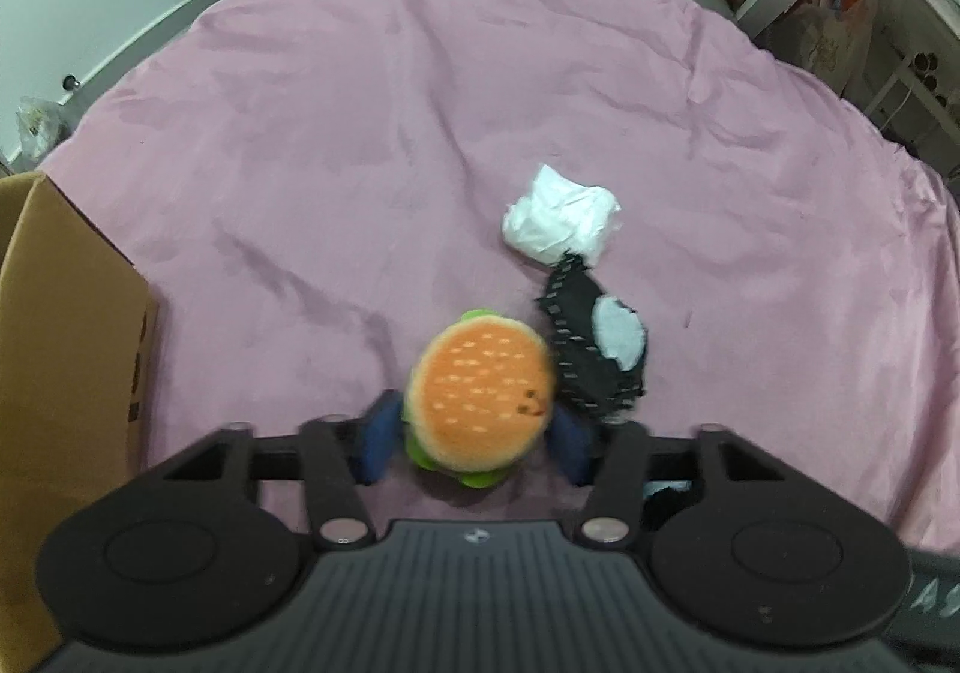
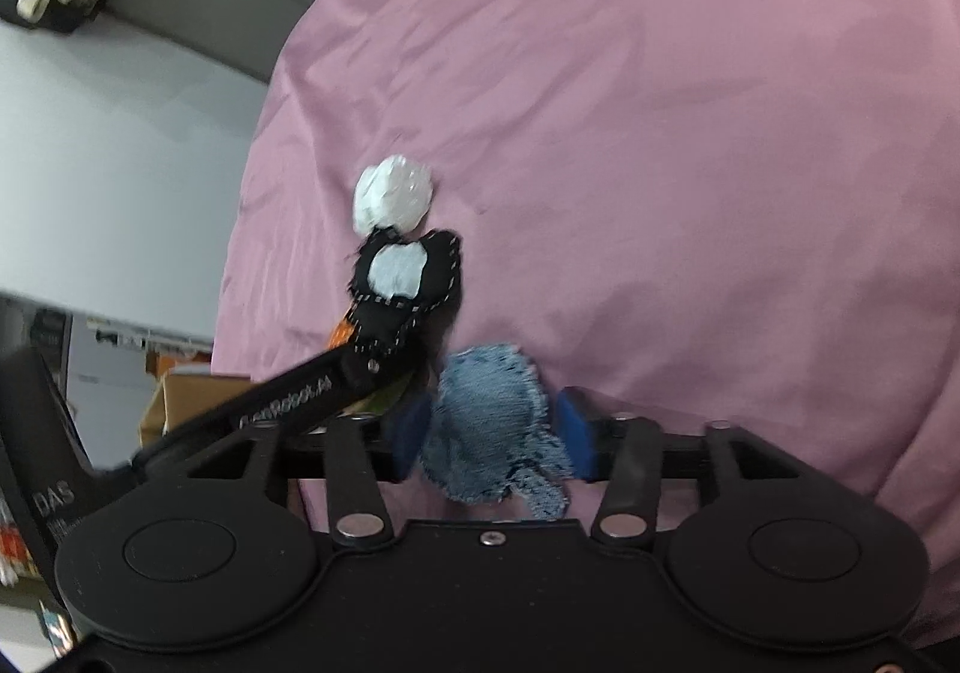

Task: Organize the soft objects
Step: 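Grasp the burger plush with the left gripper while the right grasps the denim patch, then carry the burger plush and denim patch with both grippers over the box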

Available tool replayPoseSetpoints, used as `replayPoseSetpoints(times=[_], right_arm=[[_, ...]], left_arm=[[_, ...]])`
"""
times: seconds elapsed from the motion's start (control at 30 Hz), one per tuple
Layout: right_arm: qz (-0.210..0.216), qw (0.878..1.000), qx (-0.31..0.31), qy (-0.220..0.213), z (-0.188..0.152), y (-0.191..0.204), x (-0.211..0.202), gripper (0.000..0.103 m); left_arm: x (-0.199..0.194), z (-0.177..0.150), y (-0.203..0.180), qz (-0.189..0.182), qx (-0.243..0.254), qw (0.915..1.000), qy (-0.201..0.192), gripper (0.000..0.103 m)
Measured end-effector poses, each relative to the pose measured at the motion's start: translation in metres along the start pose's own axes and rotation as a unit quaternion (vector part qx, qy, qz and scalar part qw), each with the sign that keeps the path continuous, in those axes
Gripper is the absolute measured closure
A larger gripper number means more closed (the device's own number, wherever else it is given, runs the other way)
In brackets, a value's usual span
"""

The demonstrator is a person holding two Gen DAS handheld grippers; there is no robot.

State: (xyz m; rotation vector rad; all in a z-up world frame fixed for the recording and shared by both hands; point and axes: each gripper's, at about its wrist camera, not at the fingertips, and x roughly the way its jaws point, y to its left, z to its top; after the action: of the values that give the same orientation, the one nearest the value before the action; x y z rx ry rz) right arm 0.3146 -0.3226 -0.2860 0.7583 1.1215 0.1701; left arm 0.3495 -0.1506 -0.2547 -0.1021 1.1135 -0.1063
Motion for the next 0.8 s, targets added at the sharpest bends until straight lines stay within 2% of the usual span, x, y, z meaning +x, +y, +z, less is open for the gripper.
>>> replayPoseSetpoints(times=[0.2,0.27,0.43,0.8], right_arm=[[-0.027,0.999,-0.044,0.002,-0.003,0.011,0.005,0.052],[-0.03,0.998,-0.053,0.005,-0.004,0.013,0.006,0.07],[-0.027,0.997,-0.072,0.002,-0.008,0.019,0.001,0.08],[-0.024,0.996,-0.08,-0.035,-0.016,0.028,-0.032,0.081]], left_arm=[[-0.007,0.002,0.006,-0.005,-0.02,0.9998,0.001,0.063],[-0.012,0.001,0.007,-0.003,-0.022,0.9997,0.0,0.063],[-0.027,-0.003,0.014,0.008,-0.037,0.9993,0.007,0.063],[-0.078,-0.017,0.018,0.007,-0.027,0.9995,-0.014,0.063]])
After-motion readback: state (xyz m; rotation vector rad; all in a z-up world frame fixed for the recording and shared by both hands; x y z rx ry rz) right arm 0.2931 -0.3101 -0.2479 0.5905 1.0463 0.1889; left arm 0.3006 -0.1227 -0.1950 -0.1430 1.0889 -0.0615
